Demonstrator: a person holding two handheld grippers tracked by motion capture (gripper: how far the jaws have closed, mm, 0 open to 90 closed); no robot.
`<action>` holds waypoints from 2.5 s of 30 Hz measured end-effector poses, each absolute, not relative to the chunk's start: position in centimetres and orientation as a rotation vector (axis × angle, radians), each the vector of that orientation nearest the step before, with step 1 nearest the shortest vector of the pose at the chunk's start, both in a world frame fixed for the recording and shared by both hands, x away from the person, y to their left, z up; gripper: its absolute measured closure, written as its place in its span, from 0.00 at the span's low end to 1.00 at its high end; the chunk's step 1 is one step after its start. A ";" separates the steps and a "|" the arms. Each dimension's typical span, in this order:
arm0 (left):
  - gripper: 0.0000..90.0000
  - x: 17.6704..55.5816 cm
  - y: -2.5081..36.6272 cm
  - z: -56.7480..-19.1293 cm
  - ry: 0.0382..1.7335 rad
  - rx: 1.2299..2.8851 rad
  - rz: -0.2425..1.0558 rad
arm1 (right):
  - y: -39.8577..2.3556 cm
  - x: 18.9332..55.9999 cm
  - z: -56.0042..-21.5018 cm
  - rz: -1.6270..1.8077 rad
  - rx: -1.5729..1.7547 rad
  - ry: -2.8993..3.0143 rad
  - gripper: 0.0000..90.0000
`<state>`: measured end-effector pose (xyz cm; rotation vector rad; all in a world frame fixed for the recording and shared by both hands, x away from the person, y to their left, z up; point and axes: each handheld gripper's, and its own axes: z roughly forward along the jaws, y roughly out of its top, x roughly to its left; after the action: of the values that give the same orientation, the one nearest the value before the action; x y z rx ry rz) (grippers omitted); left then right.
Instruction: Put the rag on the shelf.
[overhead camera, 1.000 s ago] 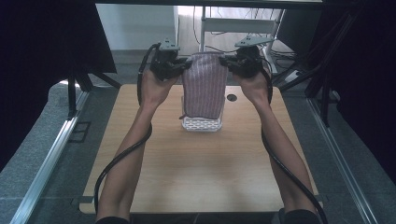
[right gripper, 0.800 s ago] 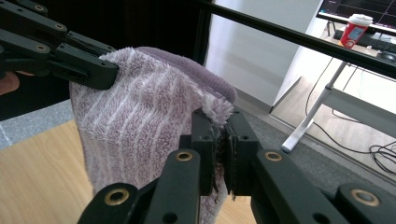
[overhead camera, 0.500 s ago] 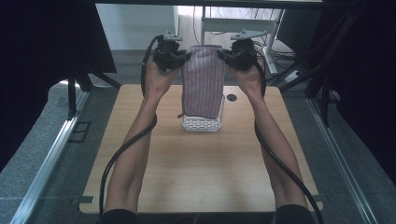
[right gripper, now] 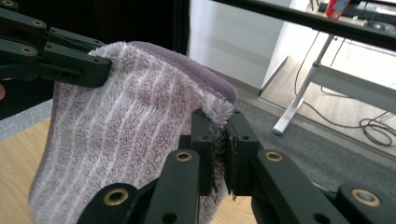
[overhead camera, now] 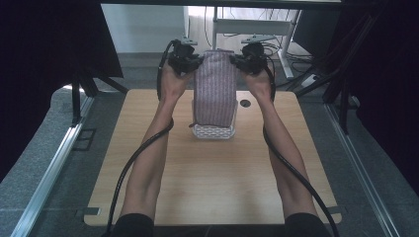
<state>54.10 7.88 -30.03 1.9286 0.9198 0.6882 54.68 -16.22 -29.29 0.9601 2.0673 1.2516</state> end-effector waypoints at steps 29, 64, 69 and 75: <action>0.48 57.1 6.6 -36.6 1.087 2.125 0.582 | -16.3 57.2 -36.3 1.069 1.119 2.237 0.70; 0.13 50.2 8.2 -35.4 0.908 2.057 0.498 | -18.3 51.3 -35.6 1.292 1.027 2.289 0.23; 0.13 48.6 8.5 -35.1 0.864 2.075 0.493 | -18.4 49.8 -35.8 1.304 0.999 2.307 0.19; 0.13 46.7 8.9 -35.8 0.818 2.077 0.493 | -18.5 47.9 -36.3 1.307 0.962 2.328 0.17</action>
<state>46.67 8.90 -35.85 2.0768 0.8184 0.4934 47.95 -18.51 -36.34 0.9616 2.3278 1.3067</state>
